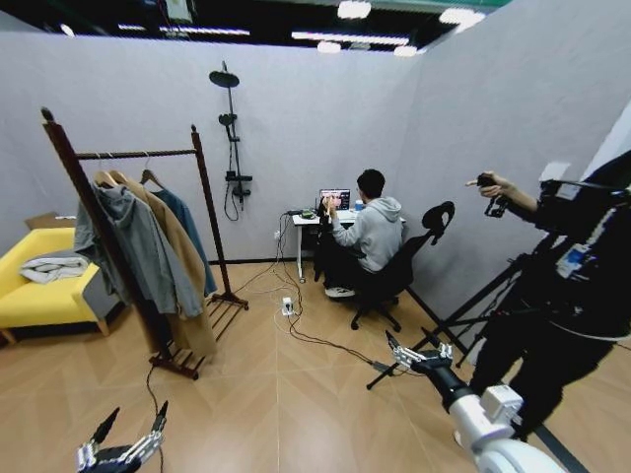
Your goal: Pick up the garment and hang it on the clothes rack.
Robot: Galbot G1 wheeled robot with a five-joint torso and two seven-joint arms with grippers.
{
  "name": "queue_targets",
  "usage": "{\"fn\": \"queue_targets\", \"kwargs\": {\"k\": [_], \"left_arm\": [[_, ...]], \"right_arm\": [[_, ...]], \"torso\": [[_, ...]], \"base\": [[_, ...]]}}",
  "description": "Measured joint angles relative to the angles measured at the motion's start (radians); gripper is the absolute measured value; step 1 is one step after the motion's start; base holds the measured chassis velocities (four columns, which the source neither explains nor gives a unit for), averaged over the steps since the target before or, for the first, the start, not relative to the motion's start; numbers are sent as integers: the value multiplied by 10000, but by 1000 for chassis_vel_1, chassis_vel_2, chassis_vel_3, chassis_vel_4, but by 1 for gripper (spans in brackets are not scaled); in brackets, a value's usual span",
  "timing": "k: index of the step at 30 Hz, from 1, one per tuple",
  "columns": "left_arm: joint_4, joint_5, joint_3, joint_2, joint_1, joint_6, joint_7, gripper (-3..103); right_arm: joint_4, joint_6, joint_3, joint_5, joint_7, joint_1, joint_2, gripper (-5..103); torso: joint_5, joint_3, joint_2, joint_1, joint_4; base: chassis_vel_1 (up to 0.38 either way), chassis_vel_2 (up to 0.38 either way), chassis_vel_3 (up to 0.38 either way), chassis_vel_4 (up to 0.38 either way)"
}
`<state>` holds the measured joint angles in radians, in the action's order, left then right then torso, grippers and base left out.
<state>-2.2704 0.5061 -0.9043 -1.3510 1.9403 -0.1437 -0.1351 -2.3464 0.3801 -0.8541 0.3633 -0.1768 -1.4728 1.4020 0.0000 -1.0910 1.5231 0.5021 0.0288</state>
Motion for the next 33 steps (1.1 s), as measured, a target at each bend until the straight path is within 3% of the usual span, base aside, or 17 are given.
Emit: {"fn": "queue_targets", "kwargs": {"k": [16,18,20,25,27,30,31,33], "left_arm": [[0,1,0,0,0,0,2,100],[0,1,0,1,0,0,5,100],[-1,0,0,0,0,0,2,100],[1,1,0,0,0,0,4,100],[0,1,0,0,0,0,0,100],[0,1,0,0,0,0,3,100],[0,1,0,0,0,0,1,100],[0,0,0,0,0,0,3,100]], "right_arm": [[45,-247,-309,219,51,-107,-13,100],[47,-253,-325,243,63,-119,-47,100],[47,-255,-390,302,129,-117,-133,100],[5,-255,-497,443,191,-102,-201,100],[33,-246,-512,470,281,-12,-245,100],[58,-224,-513,491,314,44,-306,100],[73,-196,-515,508,323,69,-330,100],[95,-135,-552,560,372,107,-356,100]], "torso": [[4,-2,-3,3,-1],[-11,-1,-3,4,2],[11,-2,-3,3,-2],[-12,1,0,0,3],[12,-4,-4,5,-1],[-15,2,0,0,3],[9,1,0,-1,-2],[3,-3,-3,3,-1]], "base": [[-298,306,304,-303],[-362,354,365,-351],[-368,373,357,-371],[-369,344,389,-363],[-342,343,337,-355],[-349,345,339,-342],[-361,352,335,-367],[-336,358,342,-357]]}}
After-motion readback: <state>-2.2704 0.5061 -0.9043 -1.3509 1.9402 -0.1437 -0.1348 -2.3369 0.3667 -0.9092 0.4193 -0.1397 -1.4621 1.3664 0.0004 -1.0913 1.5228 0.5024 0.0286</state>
